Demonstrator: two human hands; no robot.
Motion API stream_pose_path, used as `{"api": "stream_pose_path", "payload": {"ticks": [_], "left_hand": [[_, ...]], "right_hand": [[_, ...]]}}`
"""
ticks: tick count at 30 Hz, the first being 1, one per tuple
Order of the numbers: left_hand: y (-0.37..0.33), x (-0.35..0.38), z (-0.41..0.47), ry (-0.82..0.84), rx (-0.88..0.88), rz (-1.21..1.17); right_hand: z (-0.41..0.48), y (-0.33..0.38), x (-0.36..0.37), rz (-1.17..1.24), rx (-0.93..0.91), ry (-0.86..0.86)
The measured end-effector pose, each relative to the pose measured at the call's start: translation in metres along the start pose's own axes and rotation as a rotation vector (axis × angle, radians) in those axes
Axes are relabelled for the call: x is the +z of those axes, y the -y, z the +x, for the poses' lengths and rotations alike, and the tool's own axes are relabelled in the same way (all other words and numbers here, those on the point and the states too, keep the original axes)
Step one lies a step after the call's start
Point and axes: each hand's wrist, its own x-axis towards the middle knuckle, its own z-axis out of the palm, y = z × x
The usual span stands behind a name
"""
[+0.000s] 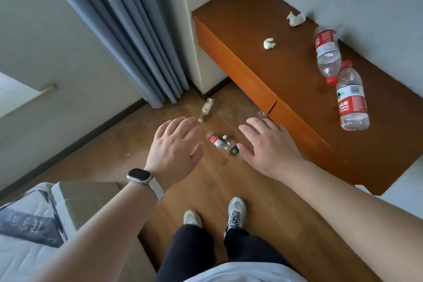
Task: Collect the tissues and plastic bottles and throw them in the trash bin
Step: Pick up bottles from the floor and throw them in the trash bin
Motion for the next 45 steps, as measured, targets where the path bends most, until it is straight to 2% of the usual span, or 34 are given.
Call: {"api": "stream_pose_path", "payload": {"ticks": [4, 8, 13, 23, 28, 35, 39, 45], "left_hand": [[0.033, 0.056, 0.037, 0.029, 0.037, -0.049], [0.072, 0.146, 0.072, 0.077, 0.045, -0.078], [0.11, 0.295, 0.097, 0.209, -0.018, -0.14], [0.147, 0.62, 0.1, 0.409, -0.032, -0.172], [0.161, 0.736, 0.1, 0.534, 0.071, -0.084], [0.17, 0.822, 0.107, 0.634, 0.184, 0.132], [0.171, 0.833, 0.114, 0.589, 0.241, 0.213], [0.184, 0.825, 0.121, 0.672, 0.223, 0.177]], "right_hand": [[0.035, -0.02, 0.045, 0.003, 0.07, 0.027], [0.077, -0.045, 0.124, 0.032, 0.18, 0.035], [0.12, -0.086, 0.265, 0.132, 0.281, 0.064], [0.151, -0.181, 0.557, 0.106, 0.358, 0.256], [0.156, -0.225, 0.67, 0.2, 0.371, 0.334], [0.164, -0.263, 0.753, 0.214, 0.423, 0.427], [0.173, -0.264, 0.767, 0.238, 0.466, 0.49], [0.184, -0.261, 0.758, 0.221, 0.493, 0.45]]}}
